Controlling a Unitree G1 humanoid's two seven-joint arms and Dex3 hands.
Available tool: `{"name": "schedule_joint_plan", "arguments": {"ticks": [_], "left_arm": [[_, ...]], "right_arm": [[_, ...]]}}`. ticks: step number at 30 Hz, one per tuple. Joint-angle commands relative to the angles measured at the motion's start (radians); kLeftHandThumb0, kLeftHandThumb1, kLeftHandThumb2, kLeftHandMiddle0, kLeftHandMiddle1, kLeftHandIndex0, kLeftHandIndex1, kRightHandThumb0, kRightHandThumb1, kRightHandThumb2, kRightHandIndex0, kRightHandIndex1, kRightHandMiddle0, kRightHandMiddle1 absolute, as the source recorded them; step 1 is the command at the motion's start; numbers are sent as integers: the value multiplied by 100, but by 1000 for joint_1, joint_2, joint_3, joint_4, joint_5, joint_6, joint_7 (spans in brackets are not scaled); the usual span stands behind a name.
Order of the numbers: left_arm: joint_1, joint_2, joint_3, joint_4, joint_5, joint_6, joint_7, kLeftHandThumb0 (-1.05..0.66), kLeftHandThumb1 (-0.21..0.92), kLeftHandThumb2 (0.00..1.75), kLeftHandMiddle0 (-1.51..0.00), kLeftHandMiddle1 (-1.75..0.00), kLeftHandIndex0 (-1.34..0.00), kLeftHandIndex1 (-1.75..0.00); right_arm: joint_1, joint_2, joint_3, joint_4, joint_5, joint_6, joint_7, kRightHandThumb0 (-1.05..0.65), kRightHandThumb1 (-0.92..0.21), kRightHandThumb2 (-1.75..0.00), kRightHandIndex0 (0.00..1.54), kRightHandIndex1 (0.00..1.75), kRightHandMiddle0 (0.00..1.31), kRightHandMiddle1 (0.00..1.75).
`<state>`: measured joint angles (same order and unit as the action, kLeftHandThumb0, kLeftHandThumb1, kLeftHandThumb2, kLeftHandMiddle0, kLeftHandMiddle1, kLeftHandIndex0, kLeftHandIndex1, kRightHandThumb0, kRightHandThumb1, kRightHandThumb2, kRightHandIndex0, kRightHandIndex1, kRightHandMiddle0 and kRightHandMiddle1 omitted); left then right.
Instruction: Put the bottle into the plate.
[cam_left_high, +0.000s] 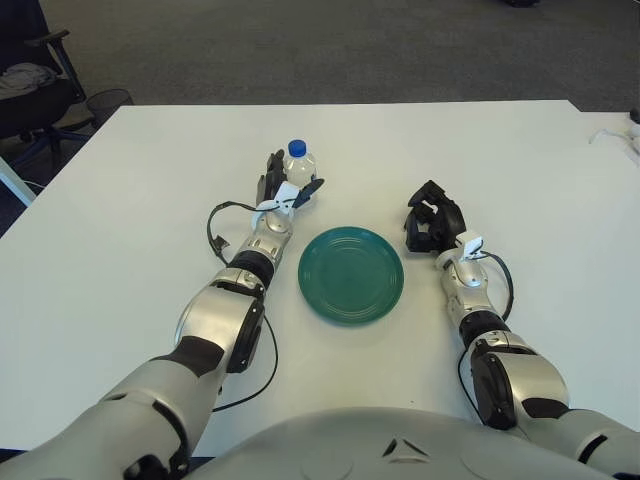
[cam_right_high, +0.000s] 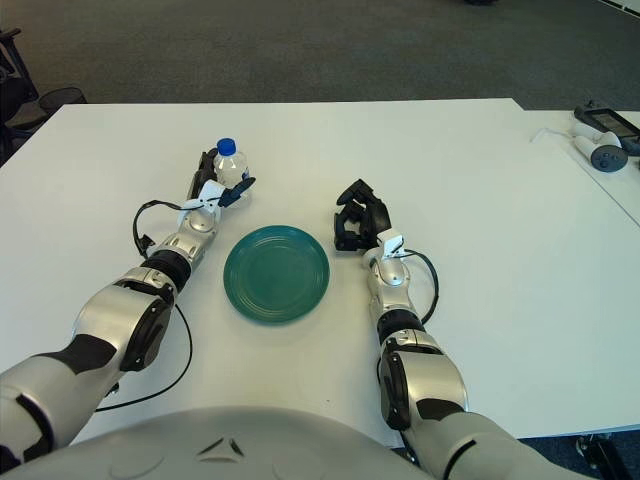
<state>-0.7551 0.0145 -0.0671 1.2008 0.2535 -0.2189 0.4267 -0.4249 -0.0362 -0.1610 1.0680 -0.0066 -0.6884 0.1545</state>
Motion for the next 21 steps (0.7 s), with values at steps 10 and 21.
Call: {"name": "schedule_joint_plan", "arguments": {"ticks": [10,21], "left_arm": [[-40,8,1,30,5,-38,33,-105,92,8,0,-82,0,-57],[-33,6,6,39,11,-113,118,-95,86,4,-27,-163,-11,-165]], "right_arm": [[209,61,-8,197,17,198,-5,0,-20,-145,71,175,48,170],[206,59,-7,202,9,208,-19,0,-19,-146,72,175,47,172]]}}
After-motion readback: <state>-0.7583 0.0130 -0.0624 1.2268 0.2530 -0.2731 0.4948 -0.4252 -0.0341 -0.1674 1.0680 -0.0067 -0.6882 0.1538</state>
